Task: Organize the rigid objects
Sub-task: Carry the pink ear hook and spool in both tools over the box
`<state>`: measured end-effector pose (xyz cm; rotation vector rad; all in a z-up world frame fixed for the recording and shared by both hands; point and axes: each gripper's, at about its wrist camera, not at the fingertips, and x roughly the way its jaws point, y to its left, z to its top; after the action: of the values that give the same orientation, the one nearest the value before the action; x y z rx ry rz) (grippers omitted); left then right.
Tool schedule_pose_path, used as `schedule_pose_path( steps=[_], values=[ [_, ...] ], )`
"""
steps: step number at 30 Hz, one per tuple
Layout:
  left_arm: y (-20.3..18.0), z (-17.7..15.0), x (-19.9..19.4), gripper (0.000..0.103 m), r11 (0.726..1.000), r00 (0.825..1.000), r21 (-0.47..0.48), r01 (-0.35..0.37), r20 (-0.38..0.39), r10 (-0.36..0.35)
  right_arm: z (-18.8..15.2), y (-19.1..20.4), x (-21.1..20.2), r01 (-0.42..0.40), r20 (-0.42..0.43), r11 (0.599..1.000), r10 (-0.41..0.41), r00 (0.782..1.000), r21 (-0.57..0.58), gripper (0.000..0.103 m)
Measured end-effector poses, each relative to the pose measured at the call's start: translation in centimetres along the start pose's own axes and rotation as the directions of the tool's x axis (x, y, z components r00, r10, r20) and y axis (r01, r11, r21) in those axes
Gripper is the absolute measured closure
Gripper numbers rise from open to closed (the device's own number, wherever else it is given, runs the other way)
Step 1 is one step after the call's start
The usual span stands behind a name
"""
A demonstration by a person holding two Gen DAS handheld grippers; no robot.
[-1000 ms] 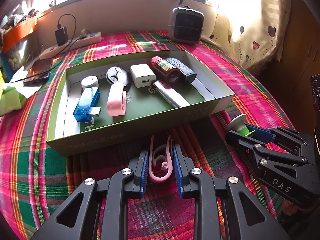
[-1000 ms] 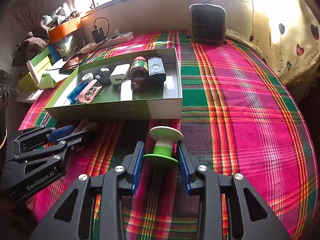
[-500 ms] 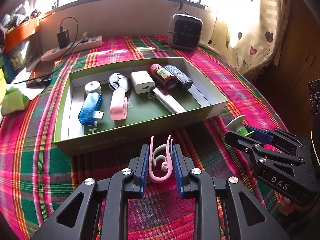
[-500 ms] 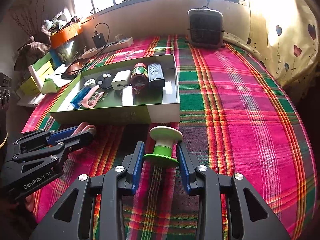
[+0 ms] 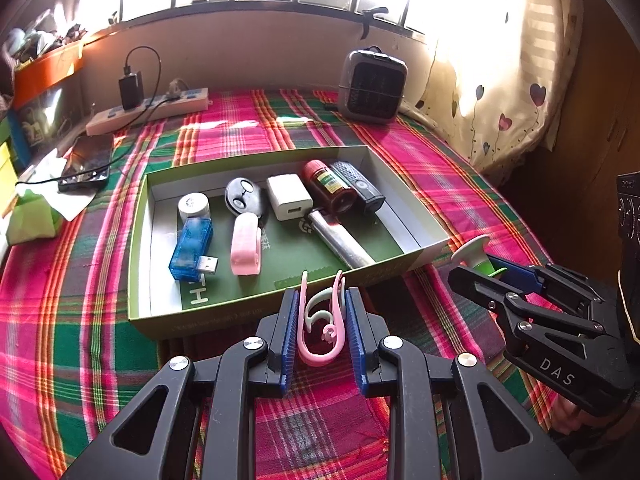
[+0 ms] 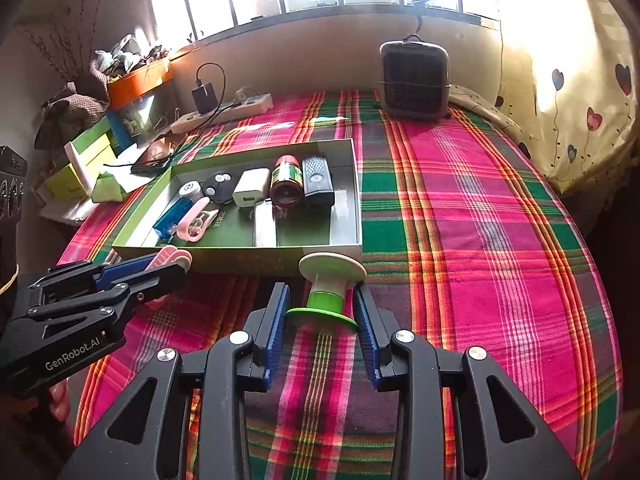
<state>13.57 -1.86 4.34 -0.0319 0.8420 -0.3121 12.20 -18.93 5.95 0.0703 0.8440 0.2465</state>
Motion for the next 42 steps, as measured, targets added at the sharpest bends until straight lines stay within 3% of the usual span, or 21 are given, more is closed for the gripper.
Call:
schedule_pose_path(
  steps=[24,42],
  values=[
    [1.2,3.8,3.5,0.081,1.000,1.000,-0.025,-0.002,-0.022,0.002,5.1,0.6,3.7,-0.027,-0.019,0.999,0.027,0.999,-0.031,0.069],
    [1.9,4.0,6.6,0.081,0.999,0.998,-0.037,-0.012,-0.067,0.010,5.2,0.6,7.5,-0.042,-0.094,0.998,0.038,0.995,-0.039,0.069]
  ],
)
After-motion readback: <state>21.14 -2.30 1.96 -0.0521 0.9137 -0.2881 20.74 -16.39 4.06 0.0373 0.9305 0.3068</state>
